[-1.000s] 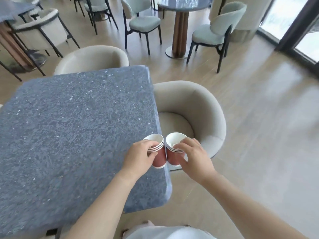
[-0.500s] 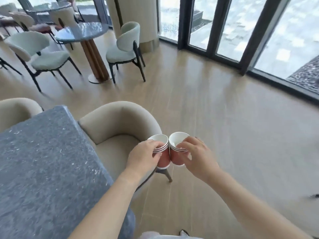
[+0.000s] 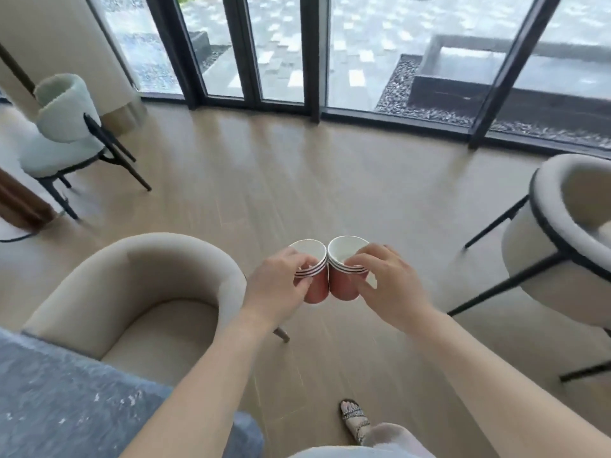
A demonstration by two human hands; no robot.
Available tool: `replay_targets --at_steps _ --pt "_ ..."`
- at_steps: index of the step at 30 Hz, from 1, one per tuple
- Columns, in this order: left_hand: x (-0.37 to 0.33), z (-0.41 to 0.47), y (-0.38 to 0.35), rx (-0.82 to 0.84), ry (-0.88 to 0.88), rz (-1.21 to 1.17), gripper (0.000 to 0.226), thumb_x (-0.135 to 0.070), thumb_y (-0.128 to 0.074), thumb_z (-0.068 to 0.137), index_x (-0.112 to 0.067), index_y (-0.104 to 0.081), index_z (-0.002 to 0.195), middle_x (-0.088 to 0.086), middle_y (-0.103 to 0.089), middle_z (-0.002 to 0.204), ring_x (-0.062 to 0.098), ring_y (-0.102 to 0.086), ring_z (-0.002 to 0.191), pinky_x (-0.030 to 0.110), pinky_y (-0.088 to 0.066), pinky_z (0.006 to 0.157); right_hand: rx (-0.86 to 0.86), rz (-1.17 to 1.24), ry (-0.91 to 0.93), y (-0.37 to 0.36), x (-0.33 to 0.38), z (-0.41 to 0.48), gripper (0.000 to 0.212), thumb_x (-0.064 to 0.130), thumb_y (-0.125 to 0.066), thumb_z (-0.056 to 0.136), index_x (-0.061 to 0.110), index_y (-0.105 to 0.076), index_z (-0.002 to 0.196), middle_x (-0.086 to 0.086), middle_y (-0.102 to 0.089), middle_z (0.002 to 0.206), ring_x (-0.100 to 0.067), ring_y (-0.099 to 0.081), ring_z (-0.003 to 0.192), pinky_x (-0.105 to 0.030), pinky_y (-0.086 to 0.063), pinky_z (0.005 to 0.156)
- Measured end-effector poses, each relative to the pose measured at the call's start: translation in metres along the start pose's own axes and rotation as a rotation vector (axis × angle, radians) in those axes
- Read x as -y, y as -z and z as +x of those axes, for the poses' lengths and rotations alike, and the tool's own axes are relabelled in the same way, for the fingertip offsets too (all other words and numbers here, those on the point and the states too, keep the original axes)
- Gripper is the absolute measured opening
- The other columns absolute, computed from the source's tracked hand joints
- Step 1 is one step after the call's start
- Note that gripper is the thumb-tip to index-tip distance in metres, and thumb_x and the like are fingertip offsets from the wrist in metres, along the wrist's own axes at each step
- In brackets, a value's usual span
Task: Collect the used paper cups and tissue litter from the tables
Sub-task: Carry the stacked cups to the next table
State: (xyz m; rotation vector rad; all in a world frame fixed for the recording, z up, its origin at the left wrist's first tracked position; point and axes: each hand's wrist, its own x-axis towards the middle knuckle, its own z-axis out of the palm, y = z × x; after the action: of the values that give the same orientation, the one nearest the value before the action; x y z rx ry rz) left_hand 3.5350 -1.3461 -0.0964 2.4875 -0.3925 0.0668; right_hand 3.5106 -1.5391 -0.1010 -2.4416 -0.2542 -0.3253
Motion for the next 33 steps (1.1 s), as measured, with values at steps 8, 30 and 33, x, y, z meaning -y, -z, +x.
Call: replay_targets --at_steps 8,30,33 --pt "-0.075 0.008 -0.046 0.178 -0.272 -0.091 0.033 -0.012 -0.064 0.076 -0.036 -0.064 0.098 -0.018 -0.054 0.082 0.009 -0.054 0.077 0.032 -0.049 0.075 -0.219 -0.136 -0.227 0.061 -0.020 -0.083 0.020 0.008 -0.066 0.078 0.017 -0.069 0.095 0.002 -0.063 0.096 -0.023 -0.054 0.095 -0.032 -0.045 0.076" --pt "-0.400 -0.025 -0.189 0.426 -0.879 -0.177 0.033 -0.013 -0.062 0.078 -0.037 -0.066 0.101 -0.020 -0.053 0.089 0.008 -0.055 0.086 0.024 -0.042 0.070 -0.611 -0.500 -0.610 0.293 -0.106 -0.300 0.019 0.011 -0.069 0.077 0.015 -0.069 0.095 0.000 -0.065 0.094 -0.020 -0.056 0.093 -0.020 -0.040 0.083" --pt "-0.444 -0.042 -0.217 0.454 -0.939 -0.184 0.034 -0.012 -0.061 0.076 -0.035 -0.066 0.100 -0.018 -0.059 0.094 0.010 -0.057 0.090 0.030 -0.048 0.074 -0.663 -0.502 -0.674 0.316 -0.121 -0.336 0.020 0.010 -0.069 0.077 0.015 -0.069 0.096 0.003 -0.064 0.093 -0.017 -0.055 0.093 -0.012 -0.032 0.080"
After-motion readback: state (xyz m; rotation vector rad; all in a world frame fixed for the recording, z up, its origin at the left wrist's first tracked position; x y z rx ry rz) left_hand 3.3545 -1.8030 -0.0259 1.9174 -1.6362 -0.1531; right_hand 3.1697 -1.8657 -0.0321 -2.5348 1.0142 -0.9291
